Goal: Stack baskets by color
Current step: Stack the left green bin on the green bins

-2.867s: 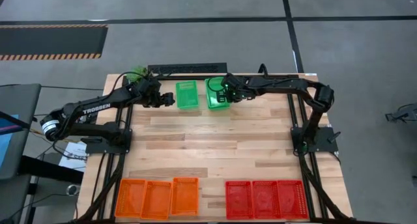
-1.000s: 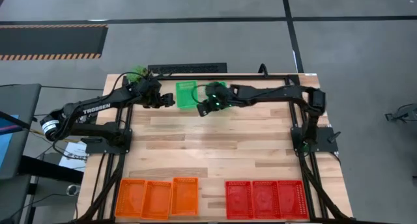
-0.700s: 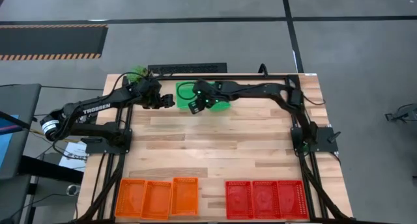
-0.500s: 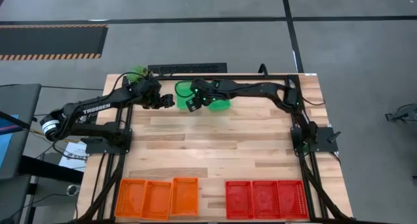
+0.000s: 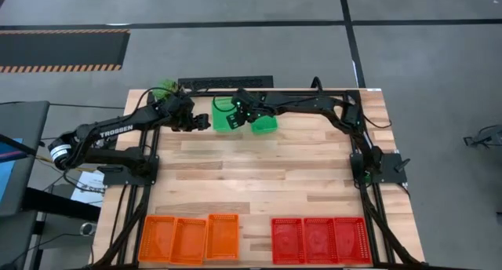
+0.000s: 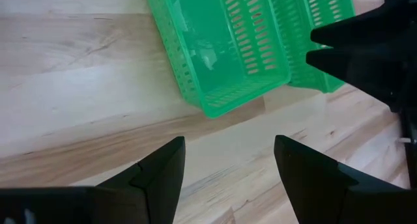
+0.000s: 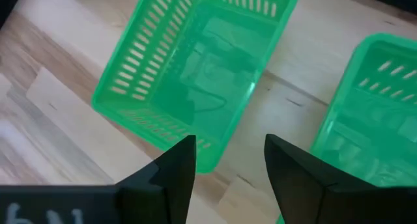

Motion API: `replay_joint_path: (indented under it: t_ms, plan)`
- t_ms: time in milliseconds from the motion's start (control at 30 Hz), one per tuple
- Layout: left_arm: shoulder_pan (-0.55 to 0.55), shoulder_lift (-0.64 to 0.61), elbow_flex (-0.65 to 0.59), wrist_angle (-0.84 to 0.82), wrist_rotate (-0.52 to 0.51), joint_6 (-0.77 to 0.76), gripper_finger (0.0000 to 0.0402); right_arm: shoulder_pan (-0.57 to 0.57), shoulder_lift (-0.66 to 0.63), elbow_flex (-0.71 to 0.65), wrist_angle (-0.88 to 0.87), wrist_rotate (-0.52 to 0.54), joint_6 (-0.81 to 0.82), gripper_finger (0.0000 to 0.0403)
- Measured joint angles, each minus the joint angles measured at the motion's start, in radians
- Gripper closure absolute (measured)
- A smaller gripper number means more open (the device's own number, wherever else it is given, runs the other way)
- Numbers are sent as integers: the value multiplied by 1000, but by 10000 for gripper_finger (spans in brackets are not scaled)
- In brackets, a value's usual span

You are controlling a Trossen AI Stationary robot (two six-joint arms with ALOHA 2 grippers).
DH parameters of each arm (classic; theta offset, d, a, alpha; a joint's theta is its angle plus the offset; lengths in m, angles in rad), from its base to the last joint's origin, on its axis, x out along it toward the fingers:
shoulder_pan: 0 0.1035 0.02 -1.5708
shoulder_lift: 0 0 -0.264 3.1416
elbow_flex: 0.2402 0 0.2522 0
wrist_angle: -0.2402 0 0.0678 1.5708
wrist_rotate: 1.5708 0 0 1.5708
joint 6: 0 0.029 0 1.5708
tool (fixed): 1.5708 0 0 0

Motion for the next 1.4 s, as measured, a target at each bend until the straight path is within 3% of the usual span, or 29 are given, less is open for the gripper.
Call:
replay_joint_path:
  t_ms: [533,667,833,900,1200,1400]
  plan:
    - [0,0,0,1,-3,7,178,21,81,1,29,-21,1,220]
    - [0,0,0,0,-3,8,178,19,81,1,7,-20,19,268]
    - [0,0,0,0,-8,9,178,14,81,1,16,-54,19,372]
    - [0,0,0,1,-8,10,178,10,73,2,14,-65,8,388]
    - [0,0,0,1,-8,9,178,-84,-83,94,-124,-137,-85,392]
    - [-1,0,0,10,-3,-1,178,-213,-290,94,-377,-152,-223,396]
